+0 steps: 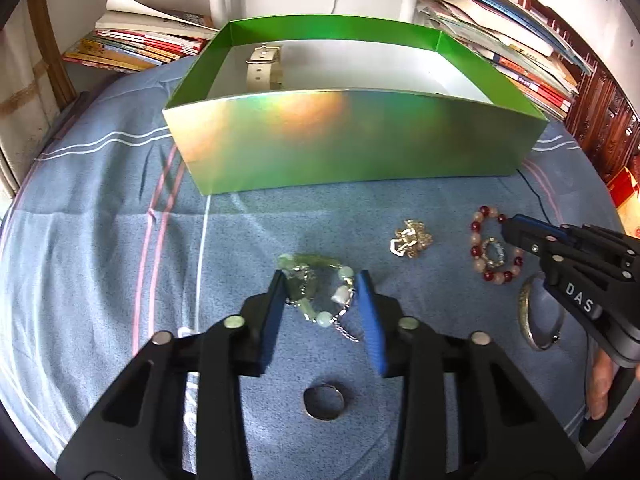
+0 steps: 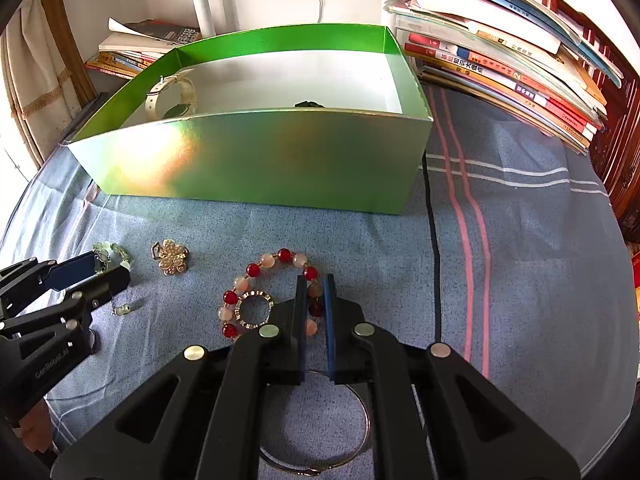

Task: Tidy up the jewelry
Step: 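Close the left tool on the green jade bracelet while the right tool closes on the red-and-cream bracelet, then lift both held bracelets and carry them over the green box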

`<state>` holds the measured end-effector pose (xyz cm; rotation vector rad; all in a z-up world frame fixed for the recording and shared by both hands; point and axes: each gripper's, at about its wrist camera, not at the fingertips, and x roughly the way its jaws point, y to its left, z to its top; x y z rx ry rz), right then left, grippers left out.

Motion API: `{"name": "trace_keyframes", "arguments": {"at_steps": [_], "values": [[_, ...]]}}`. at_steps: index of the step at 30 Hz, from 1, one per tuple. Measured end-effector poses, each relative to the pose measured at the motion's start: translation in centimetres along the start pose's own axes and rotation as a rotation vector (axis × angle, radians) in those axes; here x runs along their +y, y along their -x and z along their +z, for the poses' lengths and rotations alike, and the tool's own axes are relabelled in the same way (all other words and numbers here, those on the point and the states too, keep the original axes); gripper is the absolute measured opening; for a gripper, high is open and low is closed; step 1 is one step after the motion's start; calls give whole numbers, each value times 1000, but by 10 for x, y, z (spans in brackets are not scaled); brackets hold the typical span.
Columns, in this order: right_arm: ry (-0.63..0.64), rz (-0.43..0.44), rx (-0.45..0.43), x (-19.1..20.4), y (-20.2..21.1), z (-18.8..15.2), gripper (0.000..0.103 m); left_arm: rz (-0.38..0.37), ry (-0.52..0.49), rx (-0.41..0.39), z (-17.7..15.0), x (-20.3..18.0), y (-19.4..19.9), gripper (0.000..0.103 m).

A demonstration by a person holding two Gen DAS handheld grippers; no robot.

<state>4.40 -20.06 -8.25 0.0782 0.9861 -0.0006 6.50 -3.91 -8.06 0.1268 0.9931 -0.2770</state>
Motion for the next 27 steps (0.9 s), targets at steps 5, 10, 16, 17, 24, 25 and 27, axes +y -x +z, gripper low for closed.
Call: {"name": "trace_keyframes", "arguments": {"at_steps": [5,10,16,17,24,25,27], "values": [[5,-5,-5,1,0,0,8,13,31,4,1,8,1,19],[4,-5,-5,1,0,0,8,39,30,2,-1,10,2,19],[-5,-2,-14,-1,5,1,8,52,60,7,-1,20,6,18],[-3,1,-22,0,8,1,8,55,64,3,-1,22,8,17],[6,18,-79,6,31,8,8,84,87,-38,3,33,25,17],[6,23,-89,7,35,10,8,90,89,-45,4,35,28,17],[7,33,-111,9,43,14,8,96,93,-59,6,37,34,17]]}}
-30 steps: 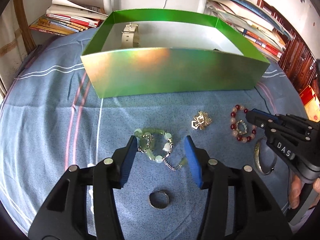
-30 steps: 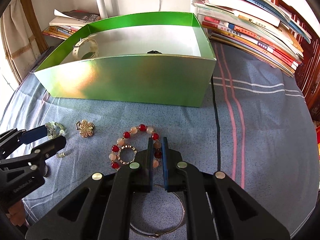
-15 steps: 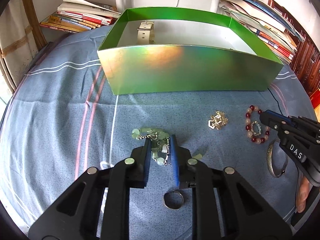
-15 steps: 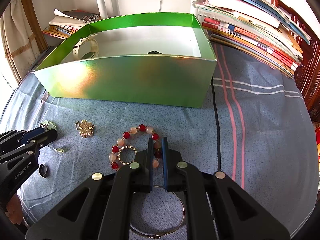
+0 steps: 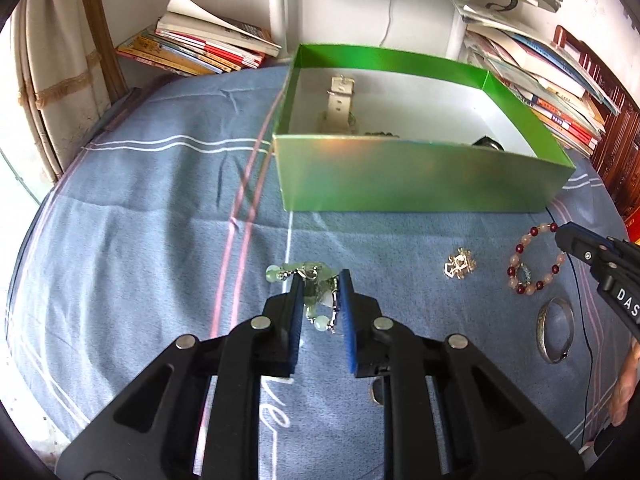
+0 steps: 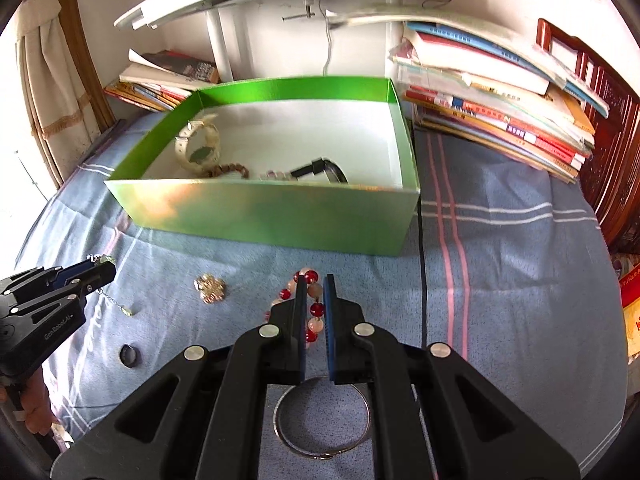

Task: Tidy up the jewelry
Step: 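Lift both held bracelets and carry them over the green box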

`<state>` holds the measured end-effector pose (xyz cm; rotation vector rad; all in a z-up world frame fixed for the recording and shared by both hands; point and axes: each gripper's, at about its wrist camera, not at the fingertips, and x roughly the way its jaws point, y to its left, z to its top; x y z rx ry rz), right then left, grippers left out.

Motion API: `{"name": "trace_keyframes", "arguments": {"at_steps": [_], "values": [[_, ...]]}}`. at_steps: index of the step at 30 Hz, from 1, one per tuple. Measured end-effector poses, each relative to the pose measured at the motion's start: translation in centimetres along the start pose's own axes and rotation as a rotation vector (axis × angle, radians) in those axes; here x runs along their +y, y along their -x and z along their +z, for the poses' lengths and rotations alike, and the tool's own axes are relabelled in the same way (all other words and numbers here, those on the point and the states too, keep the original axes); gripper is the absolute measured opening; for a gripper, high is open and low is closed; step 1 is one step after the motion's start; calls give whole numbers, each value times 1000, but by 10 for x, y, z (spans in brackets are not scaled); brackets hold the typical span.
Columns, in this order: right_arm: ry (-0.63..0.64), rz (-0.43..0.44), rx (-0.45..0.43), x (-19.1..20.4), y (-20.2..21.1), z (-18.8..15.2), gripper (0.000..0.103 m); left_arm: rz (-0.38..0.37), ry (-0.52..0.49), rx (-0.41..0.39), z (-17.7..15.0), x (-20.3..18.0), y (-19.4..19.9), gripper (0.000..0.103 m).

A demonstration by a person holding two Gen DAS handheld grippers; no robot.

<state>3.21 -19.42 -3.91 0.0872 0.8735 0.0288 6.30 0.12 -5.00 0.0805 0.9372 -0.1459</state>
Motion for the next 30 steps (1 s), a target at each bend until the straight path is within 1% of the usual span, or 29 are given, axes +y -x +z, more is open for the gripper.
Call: {"name": "trace_keyframes", "arguments": {"at_steps": [3,6,10,15,17,19,22,24,26,30], "values": [[5,10,-33,3,11,6,8,0,5,-25,4,3,10,17],[18,20,-45,8,18,7,8,-4,4,-42,7,4,17,17],[35,42,-63,14,25,16,8,-28,-3,-61,14,4,25,17],[58,40,-132,19,39,40,8,-50,-28,-113,40,-2,38,17],[67,29,-167,20,46,54,8,-67,-42,-141,57,-8,42,17],[75,24,-198,19,50,69,8,-70,-52,-163,72,-12,43,17],[71,16,-229,16,47,92,8,-68,-48,-181,99,-16,36,17],[64,19,-229,13,38,102,8,-51,-37,-182,115,-16,26,17],[52,27,-207,10,24,106,8,-44,-30,-172,124,-15,14,17],[31,27,-152,11,-6,108,8,-30,-7,-120,134,-14,-17,18]]}}
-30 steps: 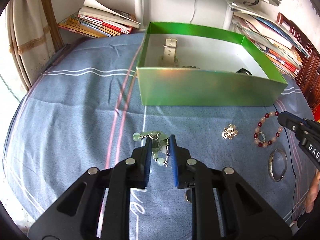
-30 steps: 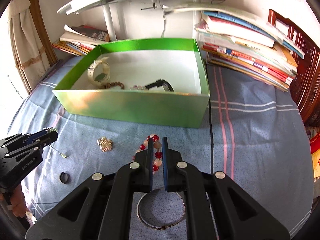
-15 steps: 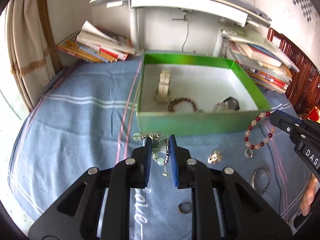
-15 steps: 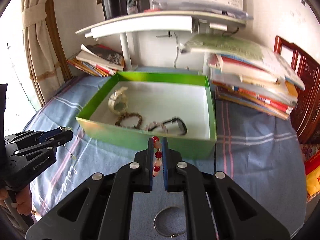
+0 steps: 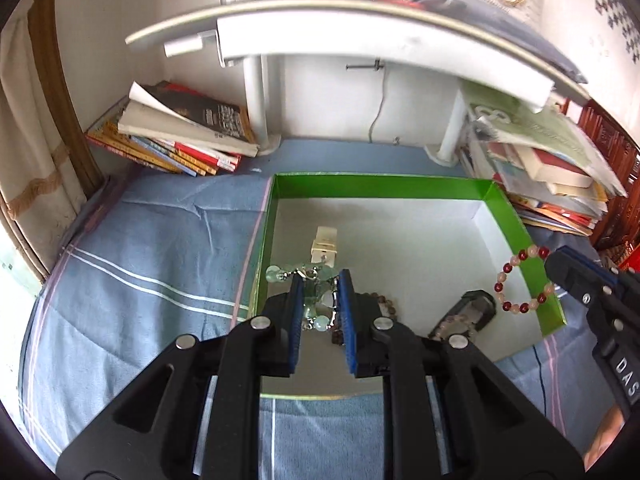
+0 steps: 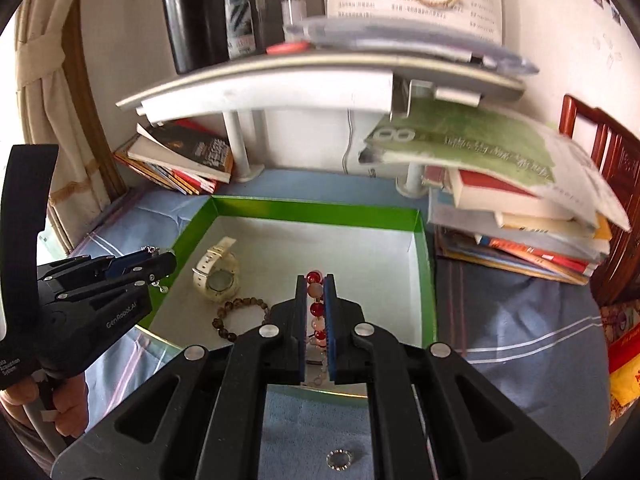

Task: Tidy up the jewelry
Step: 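Lift both held bracelets and carry them over the green box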

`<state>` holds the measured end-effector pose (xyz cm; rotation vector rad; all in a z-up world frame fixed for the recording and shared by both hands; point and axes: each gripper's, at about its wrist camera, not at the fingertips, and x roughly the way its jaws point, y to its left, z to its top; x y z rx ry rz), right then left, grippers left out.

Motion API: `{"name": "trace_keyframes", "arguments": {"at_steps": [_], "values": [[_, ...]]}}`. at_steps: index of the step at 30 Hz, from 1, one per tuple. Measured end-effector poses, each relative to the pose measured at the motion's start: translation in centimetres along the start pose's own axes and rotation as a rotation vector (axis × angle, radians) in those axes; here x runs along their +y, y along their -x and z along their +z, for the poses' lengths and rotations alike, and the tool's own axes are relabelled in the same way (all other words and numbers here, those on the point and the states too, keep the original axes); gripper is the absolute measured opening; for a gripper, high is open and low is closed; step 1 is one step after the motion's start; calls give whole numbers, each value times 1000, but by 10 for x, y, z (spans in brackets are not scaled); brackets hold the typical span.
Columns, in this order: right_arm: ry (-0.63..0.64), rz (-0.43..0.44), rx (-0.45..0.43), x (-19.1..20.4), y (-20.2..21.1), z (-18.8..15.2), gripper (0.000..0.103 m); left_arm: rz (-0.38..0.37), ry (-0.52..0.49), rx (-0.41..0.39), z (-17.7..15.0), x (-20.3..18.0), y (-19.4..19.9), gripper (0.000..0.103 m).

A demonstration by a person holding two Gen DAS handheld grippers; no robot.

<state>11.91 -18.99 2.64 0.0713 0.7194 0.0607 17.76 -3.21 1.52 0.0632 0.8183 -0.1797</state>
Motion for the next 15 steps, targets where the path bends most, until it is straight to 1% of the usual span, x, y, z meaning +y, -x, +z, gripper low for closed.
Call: {"name": "trace_keyframes", "arguments": {"at_steps": [2,3,4,5,6,7,9,12,14,15], "values": [[-19,2,18,-2,-10,-2,10,-9,3,20,-1,-1,-12,19],[-26,4,23,-3,-10,-3,17,-8,3,28,-2,-1,-16,21],[-35,11,29,-4,-10,-5,28,-8,5,40,-3,0,-18,24],[-42,15,26,-7,-6,-6,32,-8,9,50,-5,2,-18,29],[-46,11,18,-8,-1,-7,40,-4,13,54,-6,4,-16,33],[-46,6,9,-10,5,-9,46,2,15,53,-8,6,-12,36],[-41,3,2,-13,18,-16,48,11,11,41,-16,9,-1,45],[-5,-5,26,-20,36,-37,48,37,-12,49,-39,15,16,48],[30,-28,53,-24,42,-54,48,16,-30,70,-62,18,27,48],[57,-57,93,-28,42,-70,48,1,-37,86,-72,19,29,48]]}}
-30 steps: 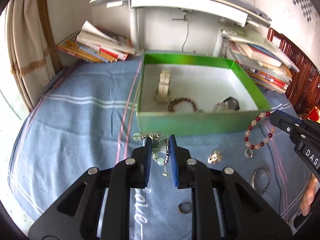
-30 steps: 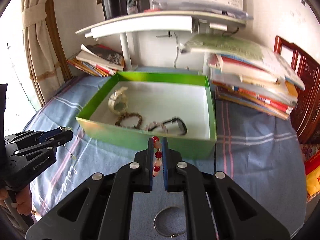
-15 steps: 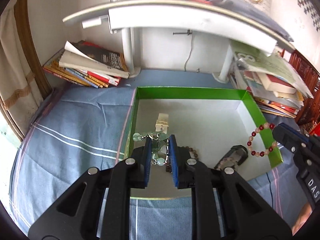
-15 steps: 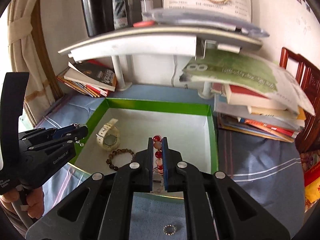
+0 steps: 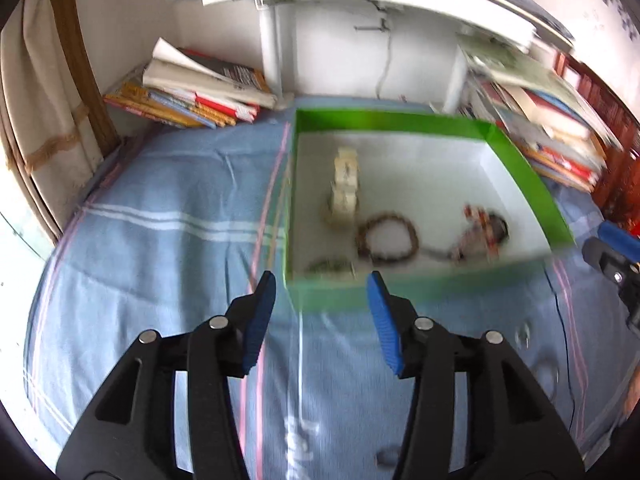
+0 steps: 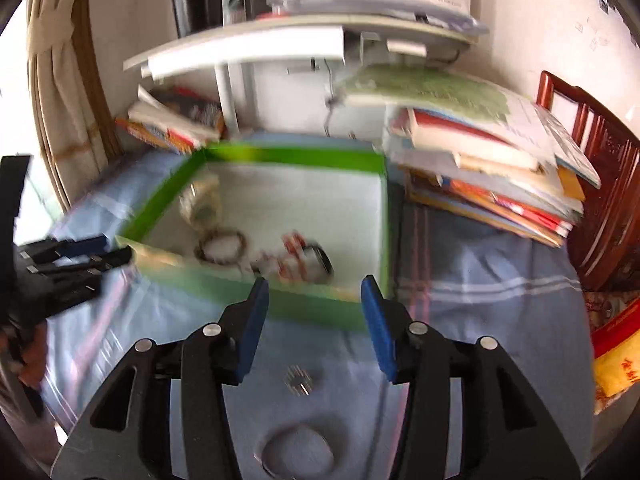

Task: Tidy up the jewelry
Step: 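Lift both held bracelets and carry them over the green box, then move the left tool to the gold flower brooch while the right tool approaches the silver bangle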

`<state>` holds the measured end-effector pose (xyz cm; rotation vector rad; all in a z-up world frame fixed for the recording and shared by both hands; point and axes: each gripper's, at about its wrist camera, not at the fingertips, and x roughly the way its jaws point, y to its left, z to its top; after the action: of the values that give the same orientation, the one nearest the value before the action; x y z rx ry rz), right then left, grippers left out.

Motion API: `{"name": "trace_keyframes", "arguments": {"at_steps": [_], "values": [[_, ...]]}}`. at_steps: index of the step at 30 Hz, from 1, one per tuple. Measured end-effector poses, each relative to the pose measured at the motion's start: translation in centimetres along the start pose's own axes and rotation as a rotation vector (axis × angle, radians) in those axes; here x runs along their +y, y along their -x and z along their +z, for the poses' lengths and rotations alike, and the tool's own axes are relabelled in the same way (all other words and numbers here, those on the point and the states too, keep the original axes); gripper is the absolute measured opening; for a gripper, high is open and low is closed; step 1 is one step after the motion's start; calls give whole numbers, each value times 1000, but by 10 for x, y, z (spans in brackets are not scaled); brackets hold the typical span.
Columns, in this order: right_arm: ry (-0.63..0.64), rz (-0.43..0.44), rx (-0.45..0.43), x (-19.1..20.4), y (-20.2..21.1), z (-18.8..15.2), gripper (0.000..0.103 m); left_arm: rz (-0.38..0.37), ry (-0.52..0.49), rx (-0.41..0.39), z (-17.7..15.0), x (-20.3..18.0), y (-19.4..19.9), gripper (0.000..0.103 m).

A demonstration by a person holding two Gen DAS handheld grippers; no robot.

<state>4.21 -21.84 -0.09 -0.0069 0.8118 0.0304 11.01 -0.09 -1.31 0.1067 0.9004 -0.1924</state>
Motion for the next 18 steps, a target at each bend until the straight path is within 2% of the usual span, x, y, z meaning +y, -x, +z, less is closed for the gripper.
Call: {"name": "trace_keyframes", "arguments": {"at_steps": [5,8,13,17,18], "values": [[-21,-42,175,-22,-21,-55,48,-90,-36,86,-42,-14,-9,48],[-67,-26,214,-30,-26,-67,48,-118,-88,100,-46,-36,-16,52],[-43,0,237,-26,-24,-76,48,-173,-208,71,-43,-81,-19,56],[-29,13,257,-23,-24,-84,48,-164,-252,101,-42,-104,-34,56],[-24,14,263,-21,-24,-85,48,-158,-257,110,-43,-106,-38,51]]}}
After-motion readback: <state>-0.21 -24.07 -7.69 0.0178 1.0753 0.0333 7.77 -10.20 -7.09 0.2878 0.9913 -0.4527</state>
